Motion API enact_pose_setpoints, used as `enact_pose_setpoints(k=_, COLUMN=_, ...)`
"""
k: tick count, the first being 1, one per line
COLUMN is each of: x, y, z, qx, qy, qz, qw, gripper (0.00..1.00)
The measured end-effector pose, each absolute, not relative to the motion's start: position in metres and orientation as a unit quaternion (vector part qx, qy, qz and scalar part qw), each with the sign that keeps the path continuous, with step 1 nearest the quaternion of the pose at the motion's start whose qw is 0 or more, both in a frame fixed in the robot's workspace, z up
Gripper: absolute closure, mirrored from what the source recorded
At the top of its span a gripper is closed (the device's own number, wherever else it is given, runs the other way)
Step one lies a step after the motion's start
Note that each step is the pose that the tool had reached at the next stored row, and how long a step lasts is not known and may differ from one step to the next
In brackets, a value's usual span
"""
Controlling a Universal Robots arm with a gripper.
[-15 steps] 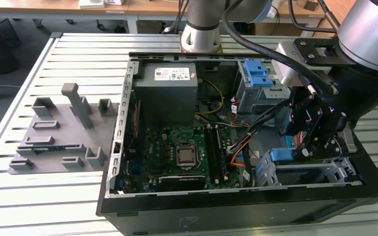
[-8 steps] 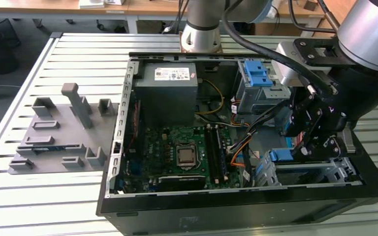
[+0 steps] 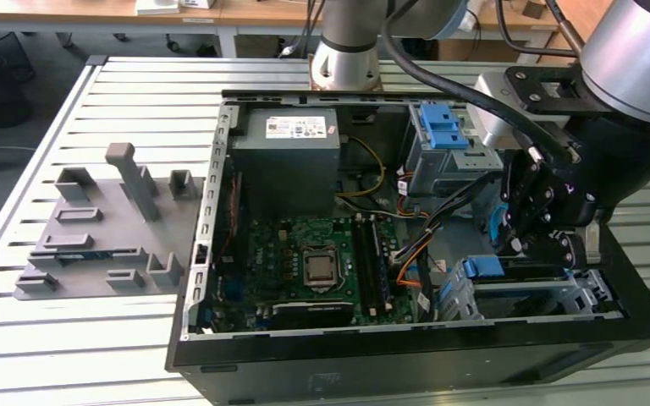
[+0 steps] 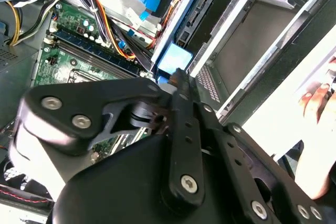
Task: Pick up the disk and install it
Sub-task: 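Insert the disk into the insertion slot, then insert the first disk wire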
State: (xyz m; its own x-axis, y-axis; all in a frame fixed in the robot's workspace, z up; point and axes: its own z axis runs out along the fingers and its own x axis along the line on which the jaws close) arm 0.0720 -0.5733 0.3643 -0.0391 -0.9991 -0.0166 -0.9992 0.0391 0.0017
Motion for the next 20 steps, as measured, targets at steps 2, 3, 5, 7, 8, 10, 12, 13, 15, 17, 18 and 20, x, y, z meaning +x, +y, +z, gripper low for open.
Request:
enact_pose_setpoints(k=2, x=0.0720, y=-0.5733, z=0.3643, qx=-0.693, qy=0.721, qz=0.006, qw=0.005, gripper=0.87)
enact_pose_setpoints(k=3, x=0.0720, y=-0.5733, z=0.3642, qx=-0.693, qy=0.721, qz=0.006, qw=0.005, gripper=0.89)
enact_pose_setpoints(k=5, x=0.0720, y=-0.5733, z=0.3642, qx=-0.693, qy=0.721, qz=0.006, qw=0.005, gripper=0.89)
enact_pose_setpoints(k=7, x=0.0720, y=-0.5733, z=0.3639, qx=-0.693, qy=0.721, qz=0.006, qw=0.005, gripper=0.89)
enact_pose_setpoints(k=8, x=0.0720, y=-0.5733, z=0.3636, qx=-0.693, qy=0.721, qz=0.006, qw=0.005, gripper=0.89)
enact_pose_setpoints(k=10, x=0.0720, y=-0.5733, z=0.3635, qx=-0.693, qy=0.721, qz=0.006, qw=0.005, gripper=0.89)
enact_pose_setpoints(k=12, x=0.0720, y=-0.5733, z=0.3635, qx=-0.693, qy=0.721, qz=0.006, qw=0.005, gripper=0.89)
enact_pose_setpoints(k=13, x=0.0720, y=-0.5733, z=0.3635, qx=-0.693, qy=0.721, qz=0.006, qw=0.005, gripper=0.89)
enact_pose_setpoints(k=15, x=0.0720, y=-0.5733, z=0.3634, qx=-0.693, qy=0.721, qz=0.006, qw=0.005, gripper=0.89)
enact_pose_setpoints(k=17, x=0.0723, y=-0.5733, z=0.3633, qx=-0.693, qy=0.721, qz=0.006, qw=0.005, gripper=0.89)
enact_pose_setpoints(k=18, x=0.0726, y=-0.5733, z=0.3633, qx=-0.693, qy=0.721, qz=0.006, qw=0.005, gripper=0.89)
enact_pose_setpoints(k=20, x=0.0750, y=-0.5733, z=0.3633, qx=-0.693, qy=0.721, qz=0.006, qw=0.005, gripper=0.89)
